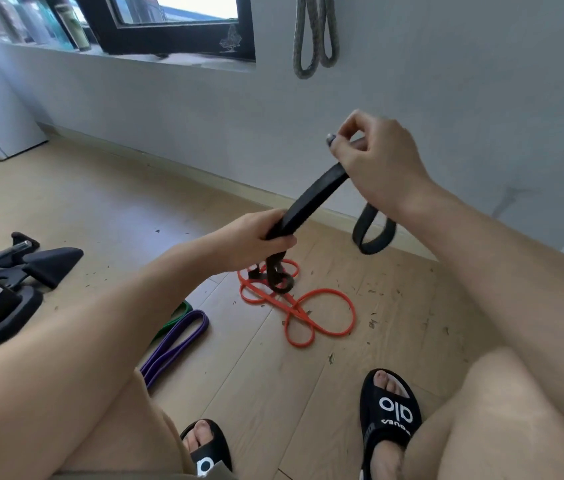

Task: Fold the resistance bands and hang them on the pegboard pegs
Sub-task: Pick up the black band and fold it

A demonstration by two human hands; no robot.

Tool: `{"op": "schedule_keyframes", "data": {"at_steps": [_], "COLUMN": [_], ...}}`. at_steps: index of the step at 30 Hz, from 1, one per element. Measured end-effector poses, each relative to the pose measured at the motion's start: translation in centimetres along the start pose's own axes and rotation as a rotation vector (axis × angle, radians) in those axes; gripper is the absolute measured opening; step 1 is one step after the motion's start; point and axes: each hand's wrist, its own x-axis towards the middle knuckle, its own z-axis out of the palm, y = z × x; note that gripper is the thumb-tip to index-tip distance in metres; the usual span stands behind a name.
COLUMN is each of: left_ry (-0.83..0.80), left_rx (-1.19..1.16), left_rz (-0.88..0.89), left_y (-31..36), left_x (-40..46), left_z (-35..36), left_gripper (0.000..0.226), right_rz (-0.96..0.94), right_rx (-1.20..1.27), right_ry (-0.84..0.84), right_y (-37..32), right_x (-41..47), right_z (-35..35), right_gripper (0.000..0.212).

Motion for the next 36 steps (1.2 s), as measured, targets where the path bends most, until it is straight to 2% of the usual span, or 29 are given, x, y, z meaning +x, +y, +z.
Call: {"op": "schedule_keyframes", "data": {"at_steps": [3, 7, 12, 15, 21, 24, 27, 31, 34, 36], "left_ry": [0.073, -0.008, -0.028, 0.020, 0.179, 0.251, 0.288, 0.272, 0.232, 0.154], "left_rx": [0.000, -0.069, -0.259, -0.322, -0.286, -0.254, -0.202, -0.142, -0.014, -0.094], "left_rz": [0.011, 0.048, 0.011, 0.010, 0.086, 0.065, 0.052, 0.029, -0.026, -0.019], "left_y": [0.3, 0.5, 0.7, 1.3, 2.3, 2.6, 2.7, 2.4, 1.9, 1.2], "left_x": [0.0, -0.4, -0.6, -0.4, -0.1, -0.2, 0.1, 0.3, 0.3, 0.1], "left_z": [-0.7, -0.7, 0.0, 0.8, 1.0, 0.8, 0.7, 0.1, -0.6, -1.0], "left_gripper": [0.021, 0.005, 0.029, 0.031, 0.019, 0.024, 0.018, 0.016, 0.021, 0.016], "right_rz": [0.060, 0.141, 0.134, 0.114, 0.097, 0.098, 0.088, 0.092, 0.106, 0.113], "right_rx": [-0.044, 0.192, 0.339, 0.388, 0.407, 0.414, 0.412, 0.395, 0.401, 0.392], "right_ry": [0.002, 0.033, -0.029, -0.057, -0.086, -0.091, -0.083, -0.005, 0.037, 0.043], "right_y": [1.3, 1.2, -0.7, -1.1, -0.9, -1.0, -1.0, -0.9, -0.5, -0.3], "right_x": [0.0, 0.1, -0.1, -0.2, -0.4, -0.5, -0.5, -0.3, -0.1, 0.0], "right_z": [-0.7, -0.2, 1.0, 1.3, 1.4, 1.5, 1.6, 1.2, 1.1, 1.1], "right_gripper": [0.028, 0.029, 0.028, 0.027, 0.028, 0.027, 0.026, 0.026, 0.027, 0.028]}}
